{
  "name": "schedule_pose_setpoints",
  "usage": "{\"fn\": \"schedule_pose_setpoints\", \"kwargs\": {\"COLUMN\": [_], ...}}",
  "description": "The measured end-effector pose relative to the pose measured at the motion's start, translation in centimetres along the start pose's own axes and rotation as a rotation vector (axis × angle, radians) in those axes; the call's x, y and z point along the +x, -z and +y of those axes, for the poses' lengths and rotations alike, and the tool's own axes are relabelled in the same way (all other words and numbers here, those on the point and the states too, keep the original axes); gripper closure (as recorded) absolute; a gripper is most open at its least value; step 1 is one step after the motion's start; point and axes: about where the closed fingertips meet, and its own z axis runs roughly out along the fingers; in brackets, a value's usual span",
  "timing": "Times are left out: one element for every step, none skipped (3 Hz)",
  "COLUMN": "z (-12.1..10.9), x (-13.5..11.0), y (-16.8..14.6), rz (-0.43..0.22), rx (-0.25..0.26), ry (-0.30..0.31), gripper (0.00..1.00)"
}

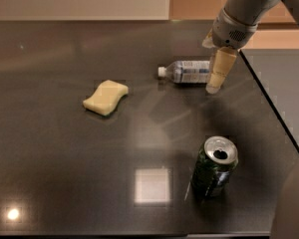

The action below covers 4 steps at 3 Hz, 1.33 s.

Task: Move blue plastic bottle near sponge

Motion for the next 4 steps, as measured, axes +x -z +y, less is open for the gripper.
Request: {"fn": "schedule_pose_setpoints", "kwargs": {"z": [-1.6, -2.8, -3.3, -3.6], "x": [-0.1, 0.1, 0.2, 0.2], "y": [-2.5, -4.1, -5.3, -6.0], "rz": [0.015, 0.045, 0.074, 0.09], "rx": [-0.023, -0.028, -0.029, -0.032], "ry": [0.008, 0.01, 0.019, 0.024], "gripper": [0.0, 0.0, 0.0, 0.0]}}
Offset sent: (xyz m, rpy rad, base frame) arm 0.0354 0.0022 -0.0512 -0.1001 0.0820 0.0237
